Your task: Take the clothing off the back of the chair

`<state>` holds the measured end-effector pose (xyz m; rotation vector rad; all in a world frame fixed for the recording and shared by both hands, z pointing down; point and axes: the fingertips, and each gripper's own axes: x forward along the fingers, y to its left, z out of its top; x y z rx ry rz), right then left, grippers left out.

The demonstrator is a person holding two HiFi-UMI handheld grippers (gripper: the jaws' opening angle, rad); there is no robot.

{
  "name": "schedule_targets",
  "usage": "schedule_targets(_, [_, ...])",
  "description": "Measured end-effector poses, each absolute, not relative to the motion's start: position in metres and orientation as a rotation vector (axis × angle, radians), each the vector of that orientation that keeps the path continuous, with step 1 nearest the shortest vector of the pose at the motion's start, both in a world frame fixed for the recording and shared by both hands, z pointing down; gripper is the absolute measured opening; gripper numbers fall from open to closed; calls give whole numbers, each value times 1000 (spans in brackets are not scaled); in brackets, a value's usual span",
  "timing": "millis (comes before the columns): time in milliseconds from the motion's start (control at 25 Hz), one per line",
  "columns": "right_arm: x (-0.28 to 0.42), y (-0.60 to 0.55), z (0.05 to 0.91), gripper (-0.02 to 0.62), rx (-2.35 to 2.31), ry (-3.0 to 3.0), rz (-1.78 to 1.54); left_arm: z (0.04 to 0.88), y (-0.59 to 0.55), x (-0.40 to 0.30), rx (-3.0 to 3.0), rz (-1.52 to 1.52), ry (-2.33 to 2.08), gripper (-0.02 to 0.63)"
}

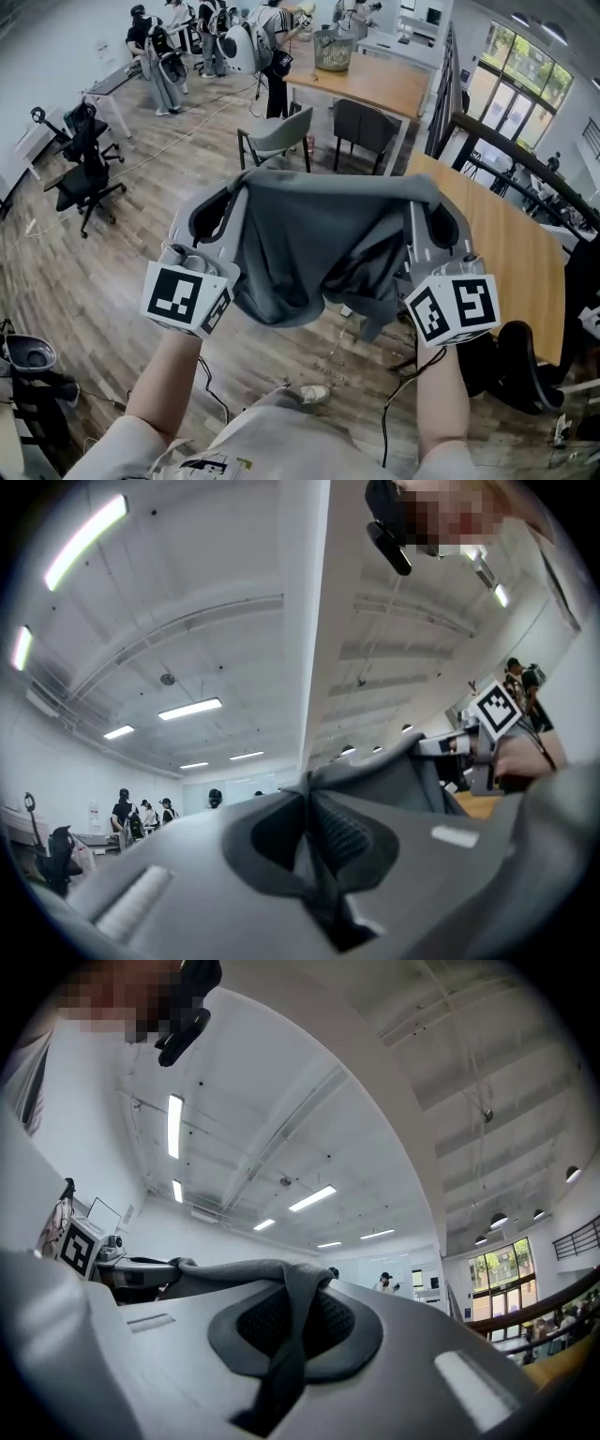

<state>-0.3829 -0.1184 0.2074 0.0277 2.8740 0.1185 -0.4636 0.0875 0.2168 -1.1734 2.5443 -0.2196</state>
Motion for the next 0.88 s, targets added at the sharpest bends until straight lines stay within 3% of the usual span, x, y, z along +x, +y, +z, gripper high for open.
schedule_targets(880, [-376, -132, 323, 11, 21, 3072, 98, 332, 73, -454, -1262, -365, 2727, 11])
